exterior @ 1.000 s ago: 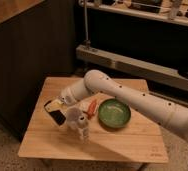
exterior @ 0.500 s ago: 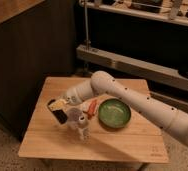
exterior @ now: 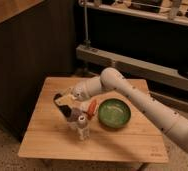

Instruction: Place the eraser in the ceramic cup

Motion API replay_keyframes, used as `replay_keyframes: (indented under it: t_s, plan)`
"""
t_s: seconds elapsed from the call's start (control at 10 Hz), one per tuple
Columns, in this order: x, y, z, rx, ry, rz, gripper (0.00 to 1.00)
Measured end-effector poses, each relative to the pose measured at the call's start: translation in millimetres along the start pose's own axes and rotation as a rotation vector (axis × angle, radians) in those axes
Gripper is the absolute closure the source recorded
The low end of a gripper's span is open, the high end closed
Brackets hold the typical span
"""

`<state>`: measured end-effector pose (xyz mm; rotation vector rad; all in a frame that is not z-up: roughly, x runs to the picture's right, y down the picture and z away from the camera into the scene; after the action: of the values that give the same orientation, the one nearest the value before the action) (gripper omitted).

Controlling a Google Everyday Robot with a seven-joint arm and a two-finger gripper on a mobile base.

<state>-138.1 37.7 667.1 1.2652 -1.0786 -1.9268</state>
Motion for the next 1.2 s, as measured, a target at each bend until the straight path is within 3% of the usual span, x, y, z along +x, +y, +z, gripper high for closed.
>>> replay_keyframes:
  t_s: [0.3, 0.5, 0.7, 0.8, 1.2]
  plan:
    - [-25, 13, -15, 0.019, 0.005, -0.02, 1.0]
    - [-31, 18, -14, 0.049, 0.013, -0.033, 1.0]
    - [-44, 23, -15, 0.054, 0.003, -0.027, 0.97]
    - [-45, 23, -15, 0.049, 0.003, -0.027, 0.92]
    - [-40, 20, -12, 0.054, -0.001, -0.026, 0.5]
